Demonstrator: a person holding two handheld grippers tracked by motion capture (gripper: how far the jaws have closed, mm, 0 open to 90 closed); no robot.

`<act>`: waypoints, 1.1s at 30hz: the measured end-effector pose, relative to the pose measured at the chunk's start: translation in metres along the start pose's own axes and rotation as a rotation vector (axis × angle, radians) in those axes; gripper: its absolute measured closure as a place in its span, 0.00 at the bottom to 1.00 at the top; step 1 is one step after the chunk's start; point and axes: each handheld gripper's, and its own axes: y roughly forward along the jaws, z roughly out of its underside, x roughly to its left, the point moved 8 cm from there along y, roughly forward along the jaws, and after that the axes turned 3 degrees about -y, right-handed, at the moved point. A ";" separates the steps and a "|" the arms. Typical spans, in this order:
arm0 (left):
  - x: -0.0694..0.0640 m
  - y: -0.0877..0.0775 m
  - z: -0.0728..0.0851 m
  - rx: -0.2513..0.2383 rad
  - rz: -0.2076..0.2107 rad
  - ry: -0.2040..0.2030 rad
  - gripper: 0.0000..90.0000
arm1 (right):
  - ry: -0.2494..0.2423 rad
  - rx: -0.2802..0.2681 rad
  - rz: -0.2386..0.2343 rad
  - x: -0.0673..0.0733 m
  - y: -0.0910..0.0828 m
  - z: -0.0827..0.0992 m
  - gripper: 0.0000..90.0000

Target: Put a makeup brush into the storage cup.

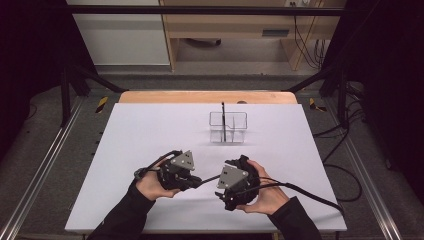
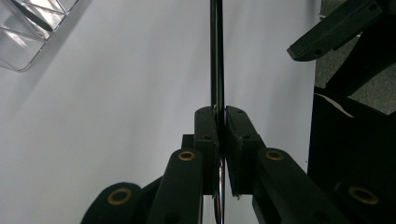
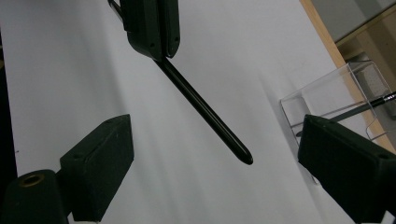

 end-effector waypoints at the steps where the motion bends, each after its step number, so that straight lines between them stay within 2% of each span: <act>1: -0.001 0.000 0.000 0.000 0.004 0.003 0.92 | -0.009 0.000 -0.001 0.000 0.000 -0.001 0.13; 9: 0.000 -0.004 -0.004 0.018 0.012 0.016 0.92 | -0.053 0.011 -0.017 0.003 0.006 -0.003 0.15; 16: -0.001 -0.003 -0.005 0.045 0.022 0.031 0.92 | -0.089 0.044 -0.028 0.004 0.011 -0.001 0.18; 18: -0.001 -0.002 -0.005 0.049 0.022 0.031 0.92 | -0.106 0.060 -0.034 0.006 0.013 0.000 0.20; 33: -0.001 -0.003 -0.008 0.055 0.031 0.023 0.92 | -0.198 0.073 -0.038 0.009 0.021 -0.002 0.32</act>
